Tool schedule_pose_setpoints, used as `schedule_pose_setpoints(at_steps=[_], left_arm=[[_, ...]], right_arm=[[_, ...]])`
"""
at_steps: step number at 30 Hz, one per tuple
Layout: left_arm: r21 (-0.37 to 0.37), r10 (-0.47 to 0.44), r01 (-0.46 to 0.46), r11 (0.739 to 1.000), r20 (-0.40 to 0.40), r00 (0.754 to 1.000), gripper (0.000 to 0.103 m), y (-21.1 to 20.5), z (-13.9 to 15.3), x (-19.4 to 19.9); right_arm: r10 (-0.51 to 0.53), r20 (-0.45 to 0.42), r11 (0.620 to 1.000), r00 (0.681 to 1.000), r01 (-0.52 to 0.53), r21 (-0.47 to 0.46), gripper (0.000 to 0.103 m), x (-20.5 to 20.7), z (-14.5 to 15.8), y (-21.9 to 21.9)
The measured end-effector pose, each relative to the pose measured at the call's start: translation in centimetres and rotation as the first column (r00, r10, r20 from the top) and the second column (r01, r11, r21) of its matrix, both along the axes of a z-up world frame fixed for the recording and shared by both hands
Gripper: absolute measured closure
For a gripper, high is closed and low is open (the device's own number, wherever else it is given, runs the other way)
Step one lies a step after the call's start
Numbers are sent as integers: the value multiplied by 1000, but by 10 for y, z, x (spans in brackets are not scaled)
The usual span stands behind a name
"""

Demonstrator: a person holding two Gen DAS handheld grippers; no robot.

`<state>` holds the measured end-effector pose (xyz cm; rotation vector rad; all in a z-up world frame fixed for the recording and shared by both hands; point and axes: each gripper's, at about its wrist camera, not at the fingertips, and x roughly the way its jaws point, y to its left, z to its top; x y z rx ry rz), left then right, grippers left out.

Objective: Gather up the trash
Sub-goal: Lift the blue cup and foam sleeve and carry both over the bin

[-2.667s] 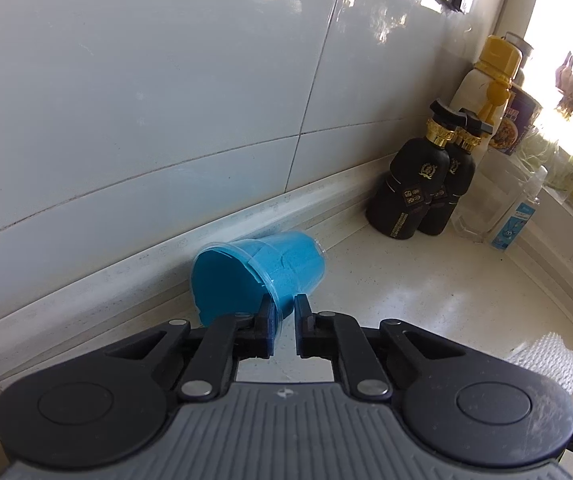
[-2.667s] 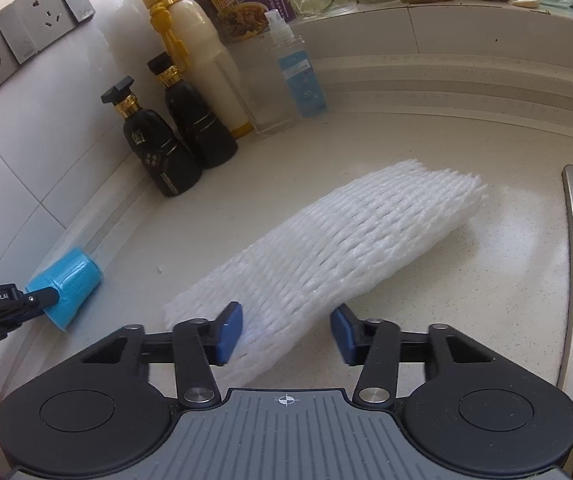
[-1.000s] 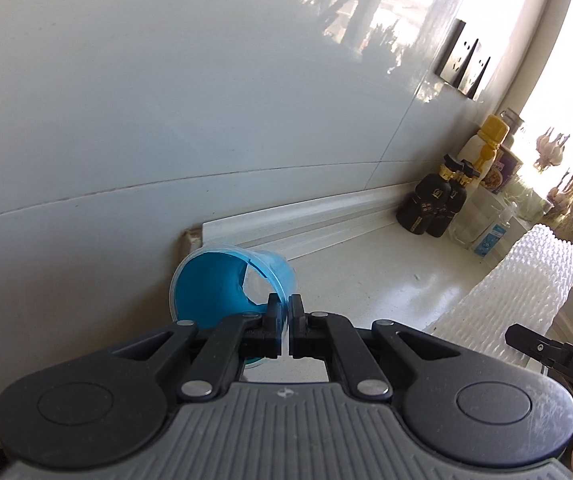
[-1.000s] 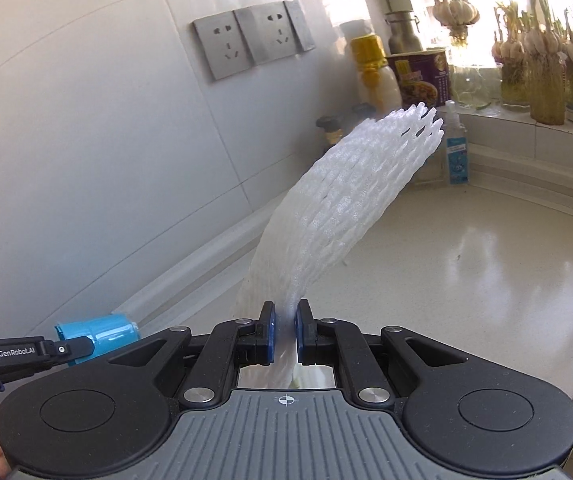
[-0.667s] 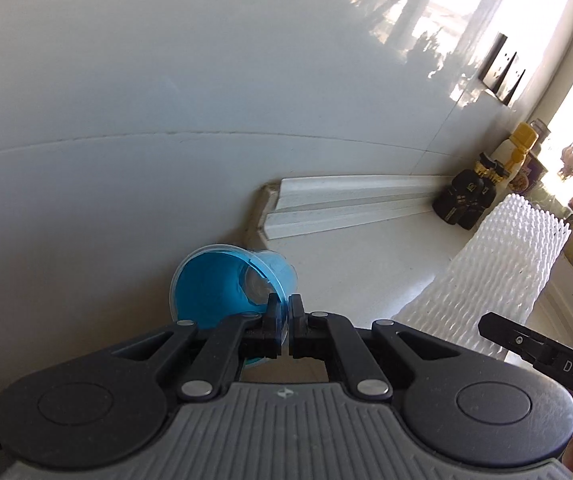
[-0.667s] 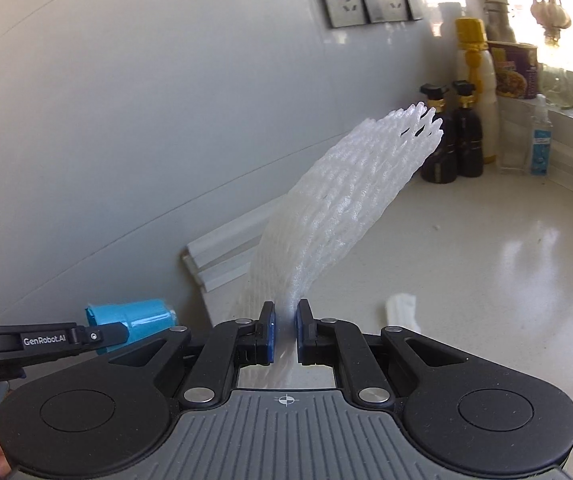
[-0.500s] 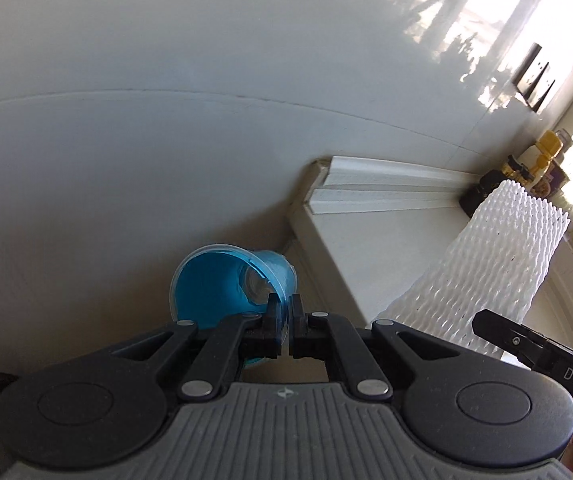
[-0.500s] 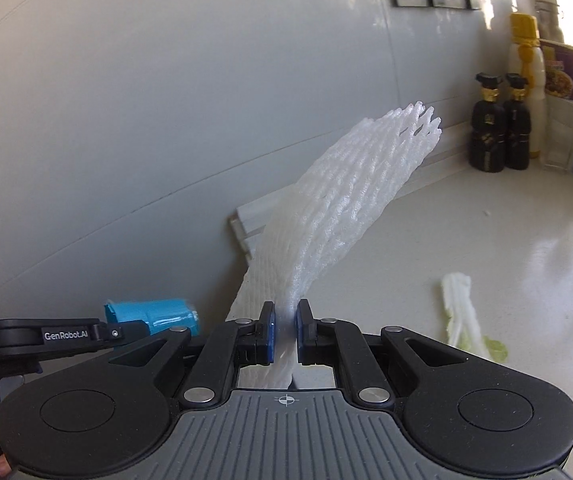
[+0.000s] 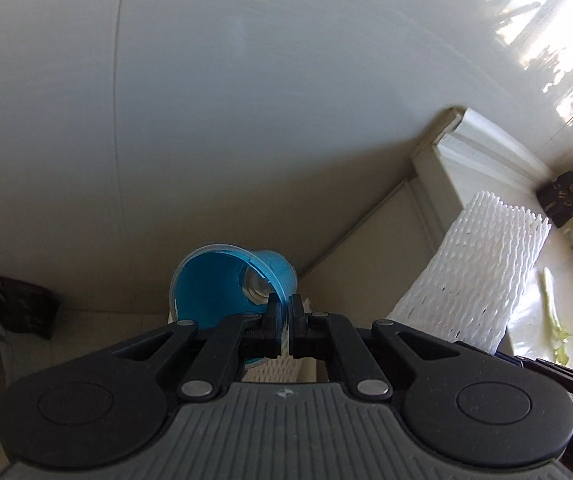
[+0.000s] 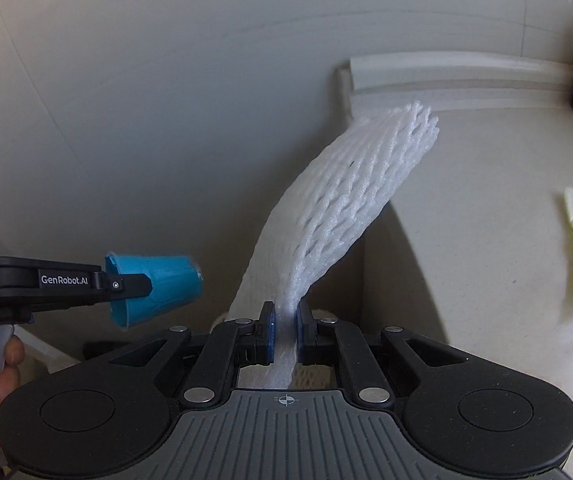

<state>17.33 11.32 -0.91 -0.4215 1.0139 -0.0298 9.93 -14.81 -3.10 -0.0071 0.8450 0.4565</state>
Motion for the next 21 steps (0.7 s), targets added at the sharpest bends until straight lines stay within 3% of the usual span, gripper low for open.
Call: schedule_pose_setpoints(at_steps=[11, 21], left_arm=[[4, 7, -7, 1000, -146, 989, 100, -1, -80, -4], [44, -22, 32, 999, -214, 977, 100, -11, -127, 17]], right_arm=[[155, -223, 972, 962, -190, -141, 94, 16, -93, 62], [184, -315, 919, 931, -277, -280, 94, 52, -158, 102]])
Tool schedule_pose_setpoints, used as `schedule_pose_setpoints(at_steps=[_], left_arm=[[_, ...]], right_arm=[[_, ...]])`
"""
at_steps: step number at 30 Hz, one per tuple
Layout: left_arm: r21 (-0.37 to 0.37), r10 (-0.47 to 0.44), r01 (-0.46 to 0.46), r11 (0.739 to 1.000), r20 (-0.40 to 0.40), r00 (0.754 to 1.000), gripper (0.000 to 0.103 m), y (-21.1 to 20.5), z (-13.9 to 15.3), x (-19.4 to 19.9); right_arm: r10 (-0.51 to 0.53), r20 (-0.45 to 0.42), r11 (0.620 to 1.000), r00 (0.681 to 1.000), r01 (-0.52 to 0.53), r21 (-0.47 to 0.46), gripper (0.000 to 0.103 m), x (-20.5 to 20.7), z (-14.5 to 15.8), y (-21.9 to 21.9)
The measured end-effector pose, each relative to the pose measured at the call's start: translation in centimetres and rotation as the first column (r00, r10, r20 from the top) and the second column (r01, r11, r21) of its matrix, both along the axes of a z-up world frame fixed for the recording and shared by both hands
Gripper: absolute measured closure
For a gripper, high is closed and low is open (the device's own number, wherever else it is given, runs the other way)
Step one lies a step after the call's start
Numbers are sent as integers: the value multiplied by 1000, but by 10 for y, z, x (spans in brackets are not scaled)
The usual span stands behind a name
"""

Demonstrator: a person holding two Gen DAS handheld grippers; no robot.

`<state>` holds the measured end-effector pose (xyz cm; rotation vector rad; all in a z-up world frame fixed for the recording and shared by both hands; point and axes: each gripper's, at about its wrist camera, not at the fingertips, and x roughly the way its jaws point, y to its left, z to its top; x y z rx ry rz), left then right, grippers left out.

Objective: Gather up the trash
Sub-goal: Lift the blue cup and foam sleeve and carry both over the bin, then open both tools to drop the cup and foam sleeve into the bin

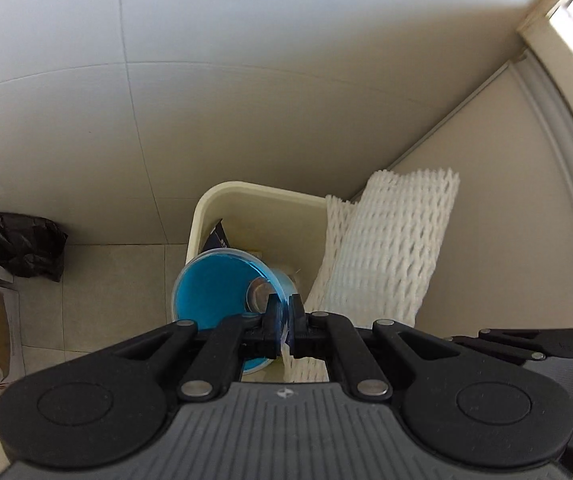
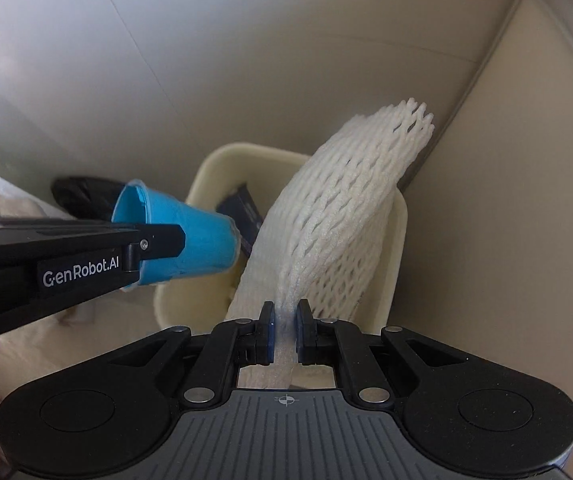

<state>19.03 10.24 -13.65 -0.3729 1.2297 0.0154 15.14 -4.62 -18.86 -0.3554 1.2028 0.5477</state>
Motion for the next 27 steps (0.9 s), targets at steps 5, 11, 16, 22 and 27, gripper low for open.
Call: schedule_pose_setpoints(at_steps=[5, 11, 16, 22, 27], left_arm=[[0, -8, 8, 1000, -15, 1000, 99, -1, -10, 7], [-13, -15, 15, 1000, -21, 1000, 79, -1, -10, 8], [-6, -7, 7, 1000, -30, 1000, 69, -4, -9, 8], [-2, 0, 0, 1000, -29, 1000, 62, -6, -10, 10], [-3, 18, -18, 1000, -30, 999, 52, -6, -6, 6]], right_arm=[[21, -12, 1000, 1000, -21, -3, 92, 1, -8, -1], [-5, -24, 1000, 1000, 6, 31, 75, 2, -8, -8], [-44, -24, 998, 999, 45, 34, 67, 1, -3, -12], [-58, -16, 997, 998, 58, 40, 60, -1, -1, -15], [-64, -8, 997, 998, 64, 51, 60, -3, 2, -19]])
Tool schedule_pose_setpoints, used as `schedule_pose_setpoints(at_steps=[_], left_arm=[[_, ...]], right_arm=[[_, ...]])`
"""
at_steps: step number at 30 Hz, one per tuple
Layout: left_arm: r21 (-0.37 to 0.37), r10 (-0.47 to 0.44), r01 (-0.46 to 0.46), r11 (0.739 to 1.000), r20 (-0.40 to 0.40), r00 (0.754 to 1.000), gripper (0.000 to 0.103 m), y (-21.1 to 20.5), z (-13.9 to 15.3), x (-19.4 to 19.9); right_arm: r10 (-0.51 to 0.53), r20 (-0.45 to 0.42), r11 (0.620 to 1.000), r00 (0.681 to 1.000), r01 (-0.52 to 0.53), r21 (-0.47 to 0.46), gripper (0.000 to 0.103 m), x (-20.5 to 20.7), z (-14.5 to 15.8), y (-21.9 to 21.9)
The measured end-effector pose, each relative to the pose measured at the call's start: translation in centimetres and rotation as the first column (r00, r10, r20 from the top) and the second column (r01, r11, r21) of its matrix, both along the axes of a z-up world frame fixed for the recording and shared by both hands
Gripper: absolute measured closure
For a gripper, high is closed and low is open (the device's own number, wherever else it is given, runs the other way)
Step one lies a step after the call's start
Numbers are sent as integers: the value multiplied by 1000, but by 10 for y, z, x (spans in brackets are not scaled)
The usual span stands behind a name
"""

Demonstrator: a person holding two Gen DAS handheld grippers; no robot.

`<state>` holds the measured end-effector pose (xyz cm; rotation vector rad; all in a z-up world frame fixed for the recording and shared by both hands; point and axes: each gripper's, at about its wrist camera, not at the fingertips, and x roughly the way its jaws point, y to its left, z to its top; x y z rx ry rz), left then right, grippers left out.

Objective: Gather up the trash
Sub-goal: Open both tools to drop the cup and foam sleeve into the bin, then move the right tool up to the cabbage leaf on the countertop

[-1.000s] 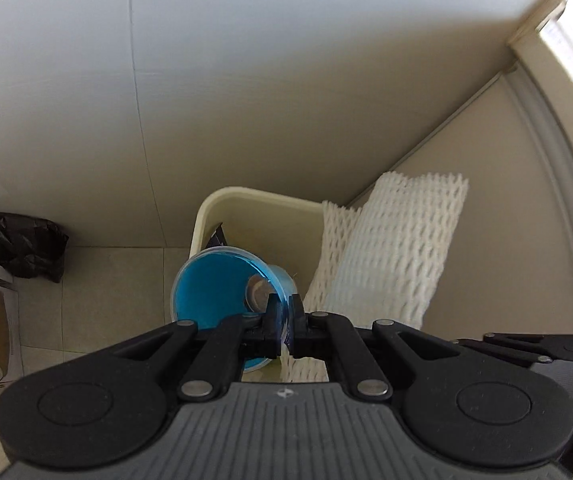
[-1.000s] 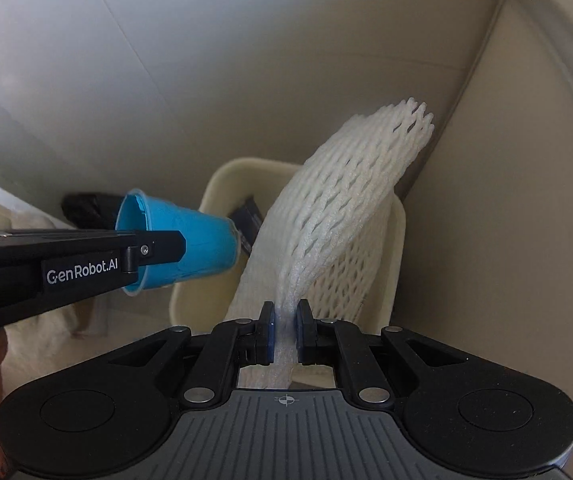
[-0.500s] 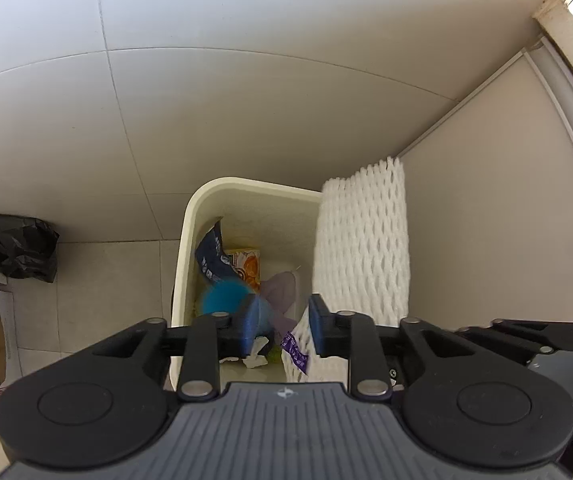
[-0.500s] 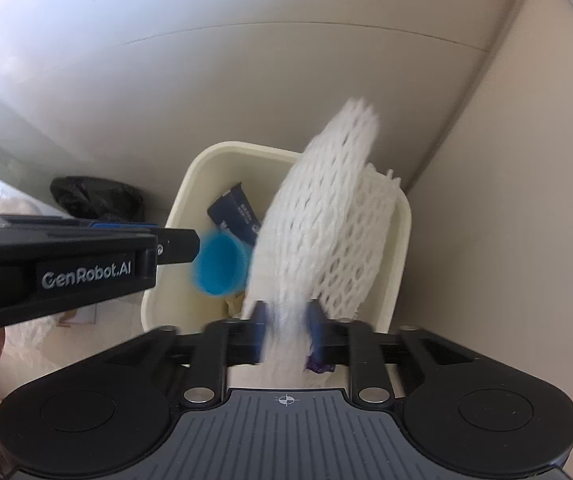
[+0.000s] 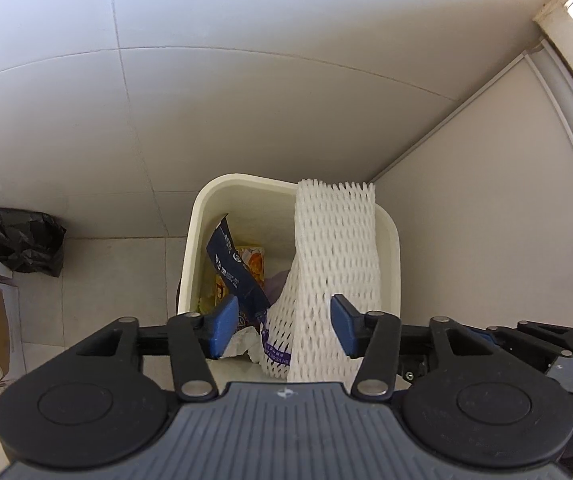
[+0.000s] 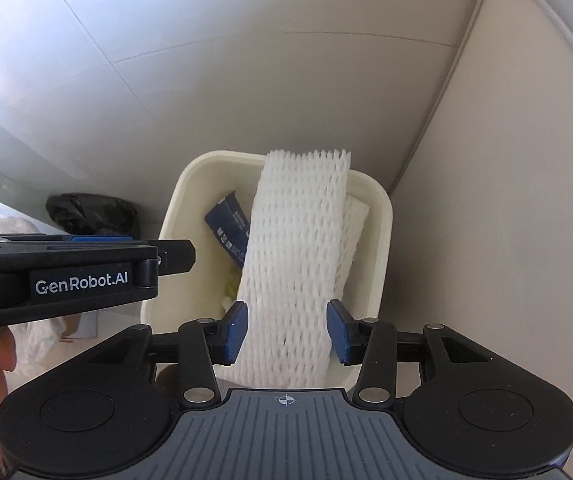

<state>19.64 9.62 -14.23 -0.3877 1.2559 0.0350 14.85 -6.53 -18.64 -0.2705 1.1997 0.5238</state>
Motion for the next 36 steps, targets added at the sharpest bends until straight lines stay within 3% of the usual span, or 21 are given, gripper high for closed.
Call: schedule_pose_setpoints(at_steps=[4, 9, 13, 26, 31, 36], left_arm=[[-17, 17, -17, 1000, -9, 1000, 40, 3, 6, -1], [-15, 24, -24, 1000, -8, 1000, 32, 4, 22, -9], [0, 13, -13, 1000, -10, 1000, 21, 1, 36, -13], [60, -20, 20, 998, 1, 1000, 4, -19, 97, -23], [65, -63, 60, 996, 47, 997, 3, -35, 120, -26], [71, -127, 122, 990, 75, 989, 3, -54, 134, -32]], right_arm=[[-4, 14, 1000, 1000, 3, 16, 51, -3, 10, -5], [-9, 33, 999, 999, 8, 33, 49, -10, 30, -17], [-5, 54, 999, 999, 3, 51, 36, -19, 51, -30], [0, 203, 997, 979, -16, 74, 21, -55, 121, -74], [-24, 315, 995, 949, -9, 102, 21, -72, 153, -99], [-160, 459, 987, 874, 139, 79, 20, -70, 179, -136]])
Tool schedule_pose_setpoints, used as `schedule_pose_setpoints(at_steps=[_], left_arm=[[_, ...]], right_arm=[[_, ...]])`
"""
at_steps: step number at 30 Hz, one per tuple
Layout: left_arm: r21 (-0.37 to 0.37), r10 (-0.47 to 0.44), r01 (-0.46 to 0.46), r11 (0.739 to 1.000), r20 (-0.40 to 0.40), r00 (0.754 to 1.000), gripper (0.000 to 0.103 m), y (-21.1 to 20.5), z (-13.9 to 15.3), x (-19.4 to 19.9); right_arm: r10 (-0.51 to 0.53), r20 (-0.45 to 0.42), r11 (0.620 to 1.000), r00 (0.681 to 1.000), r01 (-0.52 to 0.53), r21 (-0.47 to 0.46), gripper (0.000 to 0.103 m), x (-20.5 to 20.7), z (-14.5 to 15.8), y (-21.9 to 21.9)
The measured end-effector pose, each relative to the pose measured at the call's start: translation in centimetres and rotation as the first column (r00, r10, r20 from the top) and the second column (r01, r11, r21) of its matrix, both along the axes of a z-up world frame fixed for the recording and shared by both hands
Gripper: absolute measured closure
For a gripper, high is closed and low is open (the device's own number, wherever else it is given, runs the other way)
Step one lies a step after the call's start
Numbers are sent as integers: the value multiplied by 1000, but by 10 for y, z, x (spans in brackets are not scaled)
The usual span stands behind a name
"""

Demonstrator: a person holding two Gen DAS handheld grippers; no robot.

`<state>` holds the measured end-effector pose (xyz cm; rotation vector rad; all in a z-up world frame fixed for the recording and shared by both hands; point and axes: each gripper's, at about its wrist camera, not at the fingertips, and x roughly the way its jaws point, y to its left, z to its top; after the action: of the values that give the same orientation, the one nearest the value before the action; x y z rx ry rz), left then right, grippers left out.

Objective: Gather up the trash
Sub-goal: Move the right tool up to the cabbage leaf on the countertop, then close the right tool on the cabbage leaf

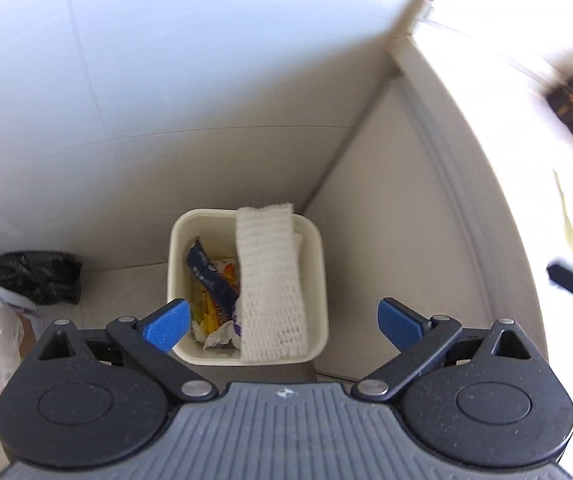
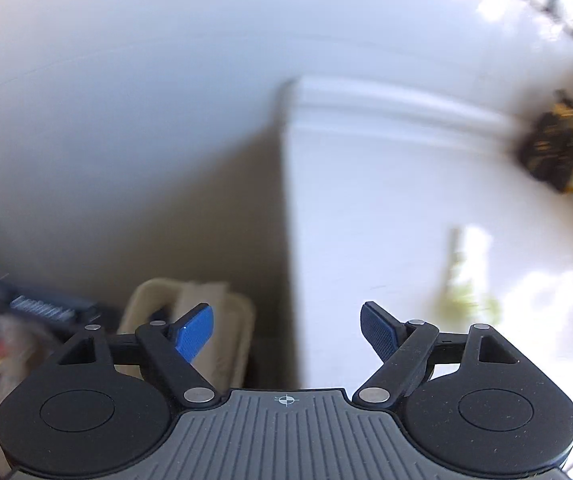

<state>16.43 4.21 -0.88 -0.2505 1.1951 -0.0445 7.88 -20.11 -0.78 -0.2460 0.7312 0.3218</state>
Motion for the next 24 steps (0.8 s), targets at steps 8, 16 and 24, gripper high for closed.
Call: schedule_pose_setpoints(at_steps=[8, 16, 24], left_arm=[[19, -76, 77, 997, -18, 997, 2, -22, 7, -7], [22, -76, 77, 997, -21, 997, 2, -23, 7, -10], [17, -55, 55, 998, -26, 998, 2, -17, 6, -11]], right_arm=[[-305, 27, 950, 952, 302, 84, 23, 44, 9, -76], [-380, -118, 912, 917, 393, 117, 51, 83, -11, -101], [-364, -107, 922, 925, 374, 96, 82, 79, -16, -89]])
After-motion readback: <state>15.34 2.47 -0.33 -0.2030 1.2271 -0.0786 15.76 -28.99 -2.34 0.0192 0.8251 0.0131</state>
